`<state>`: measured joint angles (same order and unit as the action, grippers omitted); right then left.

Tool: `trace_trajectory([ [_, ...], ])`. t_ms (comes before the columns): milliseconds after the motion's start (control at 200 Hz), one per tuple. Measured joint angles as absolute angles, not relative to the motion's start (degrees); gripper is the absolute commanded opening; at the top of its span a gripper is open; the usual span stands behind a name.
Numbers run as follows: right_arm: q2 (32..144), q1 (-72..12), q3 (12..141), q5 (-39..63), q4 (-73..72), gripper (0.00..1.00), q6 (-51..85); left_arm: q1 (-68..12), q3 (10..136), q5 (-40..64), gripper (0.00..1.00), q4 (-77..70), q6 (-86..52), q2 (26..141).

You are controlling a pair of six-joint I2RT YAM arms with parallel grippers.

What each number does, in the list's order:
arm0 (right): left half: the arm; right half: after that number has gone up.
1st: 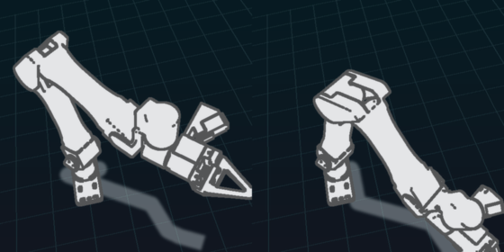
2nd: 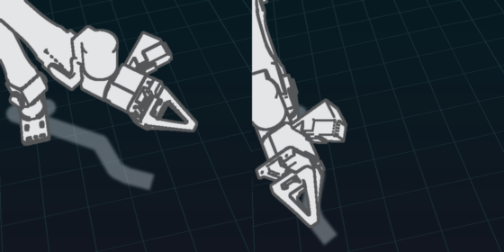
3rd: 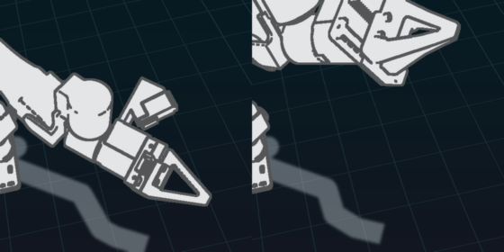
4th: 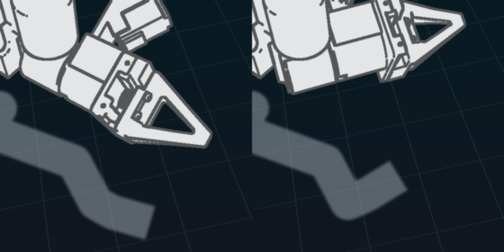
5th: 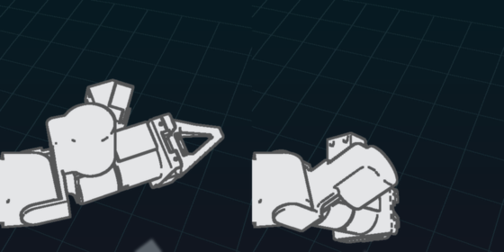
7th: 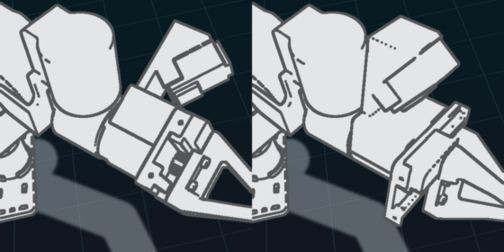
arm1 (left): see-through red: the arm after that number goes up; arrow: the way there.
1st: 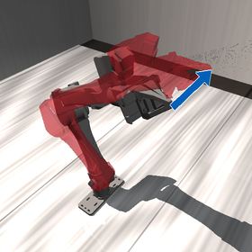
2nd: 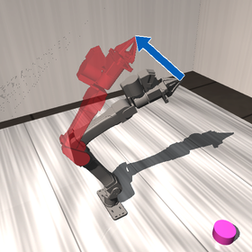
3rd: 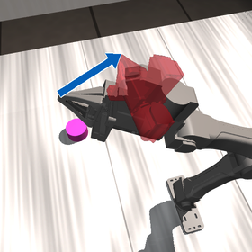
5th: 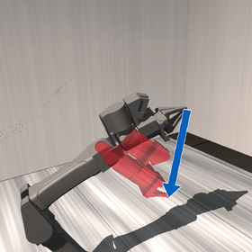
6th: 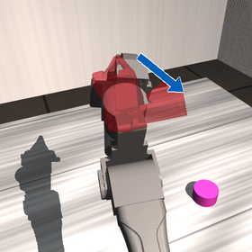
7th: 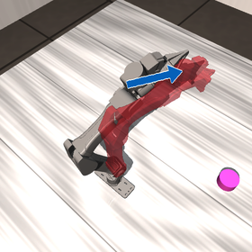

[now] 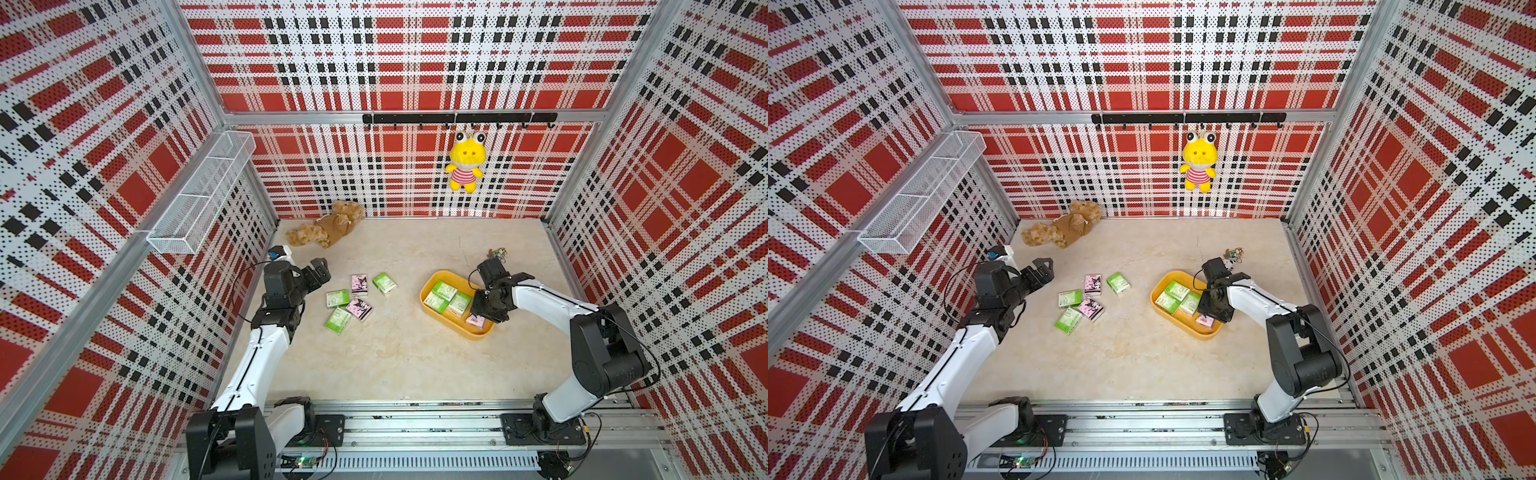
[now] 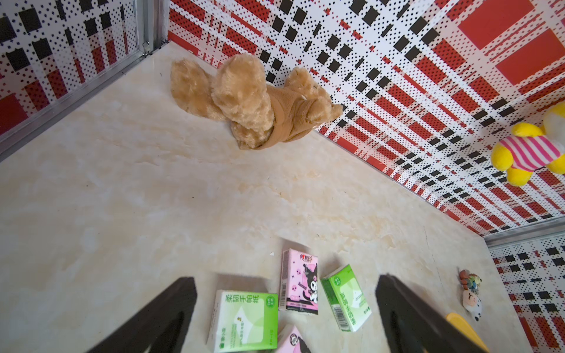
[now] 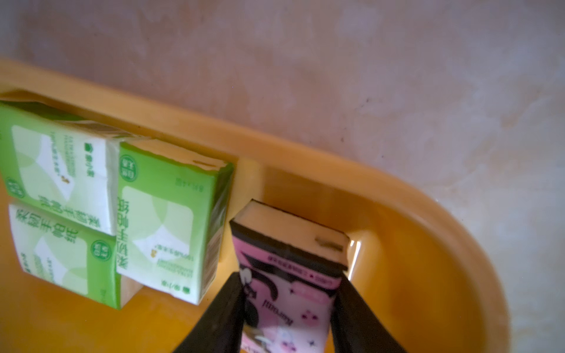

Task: Put the pocket tissues into the storage box
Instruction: Place the pocket tissues in the storage box.

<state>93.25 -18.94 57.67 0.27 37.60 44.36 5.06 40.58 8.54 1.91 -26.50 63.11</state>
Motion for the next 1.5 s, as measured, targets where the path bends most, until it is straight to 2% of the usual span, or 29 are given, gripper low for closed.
trace_trajectory([
  [406, 95.2, -18.9, 60.8, -1.2, 36.6, 0.64, 43.4, 5.1, 40.6, 8.6, 0.99, 1.9, -26.3, 63.2],
  [701, 91.7, -19.7, 63.3, -1.0, 38.9, 0.67, 42.1, 5.1, 40.6, 8.6, 0.99, 2.0, -26.3, 63.4],
  [877, 88.8, -23.3, 63.1, 1.9, 41.2, 0.7, 42.3, 5.0, 40.6, 8.6, 0.99, 1.9, -26.3, 63.5],
  [1027, 88.7, -25.8, 59.6, 5.0, 40.7, 0.7, 43.9, 4.7, 40.6, 8.6, 0.99, 1.9, -26.3, 63.7],
  [1503, 89.8, -25.9, 54.3, 8.4, 37.4, 0.71, 46.4, 4.6, 40.6, 8.5, 0.99, 1.9, -26.3, 63.7],
])
